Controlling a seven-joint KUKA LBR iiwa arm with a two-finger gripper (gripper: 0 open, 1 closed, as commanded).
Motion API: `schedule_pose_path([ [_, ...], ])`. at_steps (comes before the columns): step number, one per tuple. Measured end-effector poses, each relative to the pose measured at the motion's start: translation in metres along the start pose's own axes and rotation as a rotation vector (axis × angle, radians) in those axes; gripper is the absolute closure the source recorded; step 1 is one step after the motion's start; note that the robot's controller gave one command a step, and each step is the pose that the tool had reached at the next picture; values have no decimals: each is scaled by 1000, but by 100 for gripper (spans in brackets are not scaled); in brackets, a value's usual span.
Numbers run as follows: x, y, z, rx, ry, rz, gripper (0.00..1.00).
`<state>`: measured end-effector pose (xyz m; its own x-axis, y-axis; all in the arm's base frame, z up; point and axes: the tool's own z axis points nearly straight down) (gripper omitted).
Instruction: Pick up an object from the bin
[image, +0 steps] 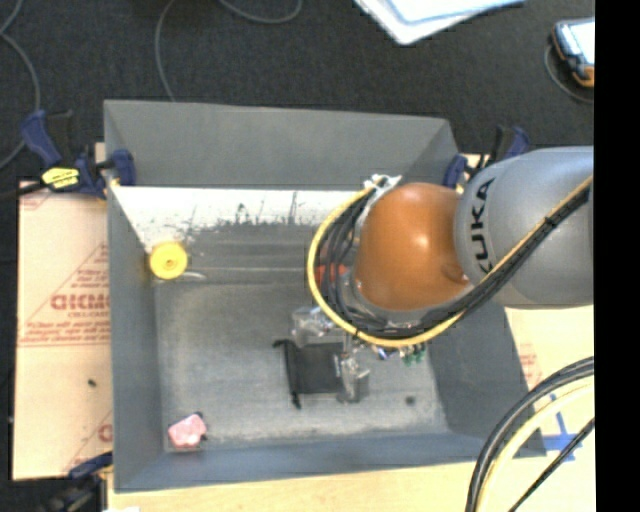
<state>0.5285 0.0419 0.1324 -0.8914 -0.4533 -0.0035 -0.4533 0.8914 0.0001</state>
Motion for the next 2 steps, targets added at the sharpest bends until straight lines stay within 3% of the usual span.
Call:
schedule_pose_path([
  [1, -12, 4, 62, 0, -2, 73, 100],
  [2, -12, 4, 62, 0, -2, 74, 100],
])
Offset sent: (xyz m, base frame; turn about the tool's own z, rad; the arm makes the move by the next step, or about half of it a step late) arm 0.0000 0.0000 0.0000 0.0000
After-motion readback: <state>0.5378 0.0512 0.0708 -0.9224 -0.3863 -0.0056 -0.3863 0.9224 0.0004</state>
